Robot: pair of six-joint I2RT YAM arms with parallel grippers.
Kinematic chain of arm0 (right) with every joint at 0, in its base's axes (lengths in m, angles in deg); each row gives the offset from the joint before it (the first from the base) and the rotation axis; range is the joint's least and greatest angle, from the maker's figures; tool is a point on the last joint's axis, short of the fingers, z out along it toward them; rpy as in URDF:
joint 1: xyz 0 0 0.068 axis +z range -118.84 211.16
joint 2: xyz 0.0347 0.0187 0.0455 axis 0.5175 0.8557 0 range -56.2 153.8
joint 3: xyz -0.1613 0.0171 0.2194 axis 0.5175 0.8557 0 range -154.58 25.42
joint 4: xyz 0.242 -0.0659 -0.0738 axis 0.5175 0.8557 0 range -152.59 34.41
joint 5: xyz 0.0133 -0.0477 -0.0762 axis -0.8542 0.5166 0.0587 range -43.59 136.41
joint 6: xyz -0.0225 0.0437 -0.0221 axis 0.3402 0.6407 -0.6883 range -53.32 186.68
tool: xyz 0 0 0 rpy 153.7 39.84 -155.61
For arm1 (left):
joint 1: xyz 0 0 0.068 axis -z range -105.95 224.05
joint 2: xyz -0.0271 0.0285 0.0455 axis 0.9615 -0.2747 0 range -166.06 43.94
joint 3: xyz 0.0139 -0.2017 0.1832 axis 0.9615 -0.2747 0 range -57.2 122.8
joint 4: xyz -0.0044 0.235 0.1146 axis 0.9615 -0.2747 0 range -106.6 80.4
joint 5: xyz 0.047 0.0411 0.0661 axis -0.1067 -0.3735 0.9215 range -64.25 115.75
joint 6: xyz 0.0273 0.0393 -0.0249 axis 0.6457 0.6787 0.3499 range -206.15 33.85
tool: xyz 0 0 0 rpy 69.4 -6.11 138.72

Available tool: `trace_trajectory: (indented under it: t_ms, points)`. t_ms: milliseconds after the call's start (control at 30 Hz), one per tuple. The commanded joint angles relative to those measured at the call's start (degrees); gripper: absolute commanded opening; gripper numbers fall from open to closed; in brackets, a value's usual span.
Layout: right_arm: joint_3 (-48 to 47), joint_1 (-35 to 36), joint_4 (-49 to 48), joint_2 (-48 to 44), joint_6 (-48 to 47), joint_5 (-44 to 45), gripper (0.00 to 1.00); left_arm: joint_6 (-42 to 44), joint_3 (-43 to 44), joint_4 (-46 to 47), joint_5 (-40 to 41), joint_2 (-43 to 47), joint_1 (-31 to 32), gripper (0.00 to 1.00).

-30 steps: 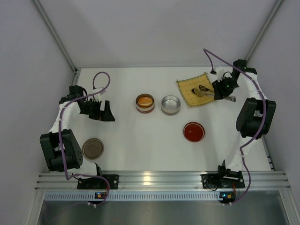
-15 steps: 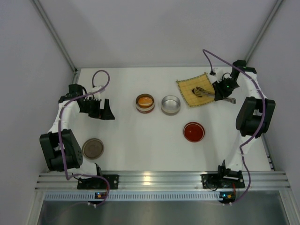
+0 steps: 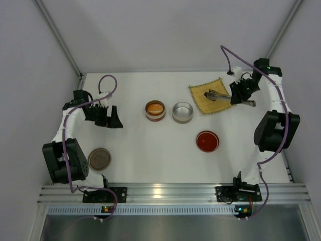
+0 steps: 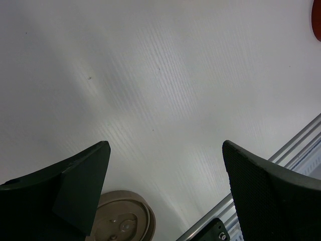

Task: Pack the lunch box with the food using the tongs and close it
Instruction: Pick up the fake food from the plate.

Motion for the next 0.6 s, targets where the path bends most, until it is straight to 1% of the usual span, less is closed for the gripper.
trace_trajectory:
  t_ms: [0, 67, 267, 400, 567]
  points:
    - [-1.5, 1.6, 4.8, -7.2, -1.4, -5.0, 0.15, -0.2, 1.3, -0.1, -2.5, 1.1, -0.3, 0.98]
    - [0.6, 3.0, 5.0, -8.8, -1.1, -5.6, 0.15, -0.2, 1.3, -0.1, -2.4, 1.4, -0.4, 0.98]
    - [5.7, 11.4, 2.4, -14.5, 2.5, -5.5, 0.15, -0.1, 1.3, -0.2, -2.4, 1.8, -0.4, 0.98]
    - [7.3, 16.4, 0.2, -14.8, 5.3, -4.3, 0.16, -0.1, 0.6, -0.1, -2.7, 2.2, -0.4, 0.98]
    - [9.3, 19.1, -2.6, -13.9, 7.1, -2.8, 0.16, -0.3, -0.8, 0.5, -2.4, 2.7, -0.4, 0.98]
